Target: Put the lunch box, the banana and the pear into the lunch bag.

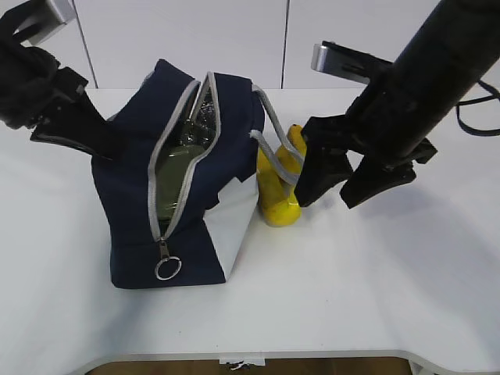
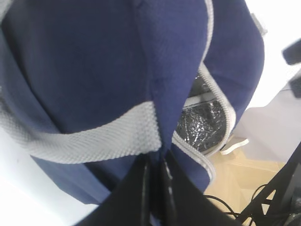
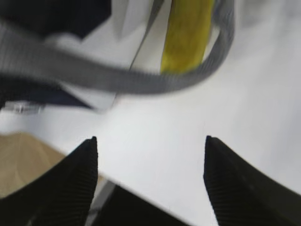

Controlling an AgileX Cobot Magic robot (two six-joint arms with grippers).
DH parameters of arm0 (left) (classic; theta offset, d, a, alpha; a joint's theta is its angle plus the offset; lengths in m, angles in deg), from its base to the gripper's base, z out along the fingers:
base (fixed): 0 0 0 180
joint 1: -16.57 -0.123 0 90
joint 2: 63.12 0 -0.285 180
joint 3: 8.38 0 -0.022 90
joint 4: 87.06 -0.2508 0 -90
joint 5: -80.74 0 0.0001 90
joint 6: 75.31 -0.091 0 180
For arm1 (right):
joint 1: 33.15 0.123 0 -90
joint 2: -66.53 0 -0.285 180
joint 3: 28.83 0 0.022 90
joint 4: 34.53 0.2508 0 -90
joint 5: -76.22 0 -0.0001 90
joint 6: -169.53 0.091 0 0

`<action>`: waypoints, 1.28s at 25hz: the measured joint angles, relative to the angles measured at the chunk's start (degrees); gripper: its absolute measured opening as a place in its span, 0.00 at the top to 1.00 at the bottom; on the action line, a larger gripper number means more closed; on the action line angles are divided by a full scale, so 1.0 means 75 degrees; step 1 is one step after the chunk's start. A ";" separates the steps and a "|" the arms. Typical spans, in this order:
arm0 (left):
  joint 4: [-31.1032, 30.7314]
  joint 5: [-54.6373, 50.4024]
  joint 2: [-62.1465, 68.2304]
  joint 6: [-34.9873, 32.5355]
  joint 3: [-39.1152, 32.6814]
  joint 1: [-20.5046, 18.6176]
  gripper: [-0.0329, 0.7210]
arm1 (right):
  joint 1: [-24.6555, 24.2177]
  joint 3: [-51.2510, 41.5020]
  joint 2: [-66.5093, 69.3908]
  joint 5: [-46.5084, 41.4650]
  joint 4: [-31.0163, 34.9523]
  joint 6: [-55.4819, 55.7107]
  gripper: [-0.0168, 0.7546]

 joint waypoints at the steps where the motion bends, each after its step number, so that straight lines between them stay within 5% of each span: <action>1: -0.0058 0.0000 0.0000 0.0000 0.0000 0.0000 0.96 | 0.0000 -0.0003 0.0064 0.0231 0.0000 0.0053 0.28; 21: -0.0233 0.0077 0.0000 0.0000 0.0000 0.0000 0.96 | 0.0531 -0.1262 0.0400 0.4318 0.0118 0.0202 0.28; 32: -0.0293 0.0109 0.0000 0.0000 0.0000 0.0000 0.96 | 0.0531 -0.1262 0.0907 0.4634 0.0118 0.0140 0.28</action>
